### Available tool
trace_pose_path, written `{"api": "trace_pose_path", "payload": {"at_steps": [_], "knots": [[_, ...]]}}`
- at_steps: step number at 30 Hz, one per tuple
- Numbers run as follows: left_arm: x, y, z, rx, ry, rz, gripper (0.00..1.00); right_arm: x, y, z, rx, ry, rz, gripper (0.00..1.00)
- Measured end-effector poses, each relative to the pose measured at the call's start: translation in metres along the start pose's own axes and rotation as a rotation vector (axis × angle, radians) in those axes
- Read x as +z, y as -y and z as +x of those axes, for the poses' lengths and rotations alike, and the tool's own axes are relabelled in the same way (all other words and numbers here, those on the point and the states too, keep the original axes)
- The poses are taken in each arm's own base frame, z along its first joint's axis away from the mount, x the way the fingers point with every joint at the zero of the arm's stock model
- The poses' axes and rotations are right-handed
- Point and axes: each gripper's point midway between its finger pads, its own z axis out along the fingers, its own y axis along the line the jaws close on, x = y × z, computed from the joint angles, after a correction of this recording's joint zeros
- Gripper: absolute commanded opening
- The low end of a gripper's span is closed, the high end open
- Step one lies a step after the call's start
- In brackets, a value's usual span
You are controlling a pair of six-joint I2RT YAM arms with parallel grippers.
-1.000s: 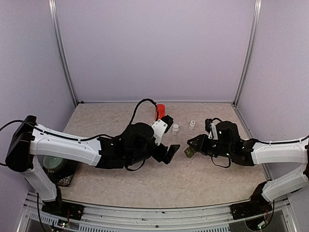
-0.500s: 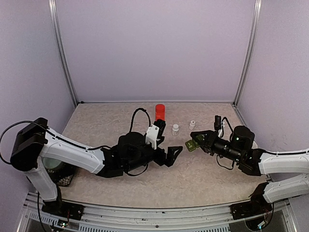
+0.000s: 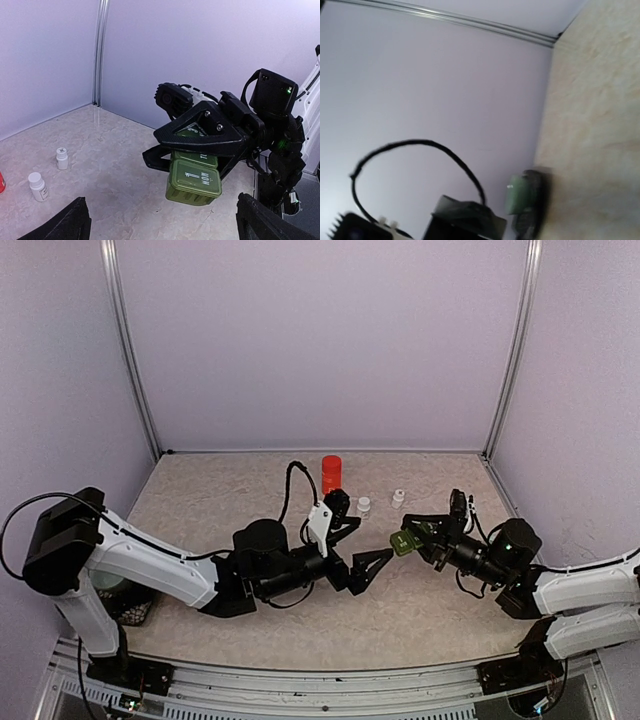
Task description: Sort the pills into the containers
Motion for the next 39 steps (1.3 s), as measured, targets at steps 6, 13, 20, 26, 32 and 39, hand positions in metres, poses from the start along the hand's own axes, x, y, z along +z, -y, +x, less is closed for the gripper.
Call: {"api": "trace_pose_path", "payload": {"at_steps": [6, 13, 20, 26, 32, 39], "knots": [[0.0, 0.017, 0.0, 0.05, 0.032, -0.038, 0.99, 0.002, -0.006, 0.002, 0.117, -0.01, -0.079, 0.11], [0.004, 0.01, 0.006, 0.083, 0.061, -0.101, 0.99, 0.004, -0.019, 0.001, 0.19, -0.02, -0.166, 0.11], [0.017, 0.007, -0.003, 0.116, 0.093, -0.143, 0.94, 0.004, -0.03, -0.001, 0.2, -0.02, -0.203, 0.11], [0.02, 0.006, -0.013, 0.12, 0.133, -0.147, 0.86, 0.005, -0.04, -0.004, 0.193, -0.015, -0.228, 0.11], [0.02, 0.008, -0.014, 0.112, 0.172, -0.132, 0.85, 0.005, -0.041, -0.004, 0.198, -0.018, -0.232, 0.11], [0.021, 0.008, -0.015, 0.104, 0.205, -0.125, 0.85, 0.006, -0.042, -0.002, 0.208, -0.024, -0.242, 0.11]]}}
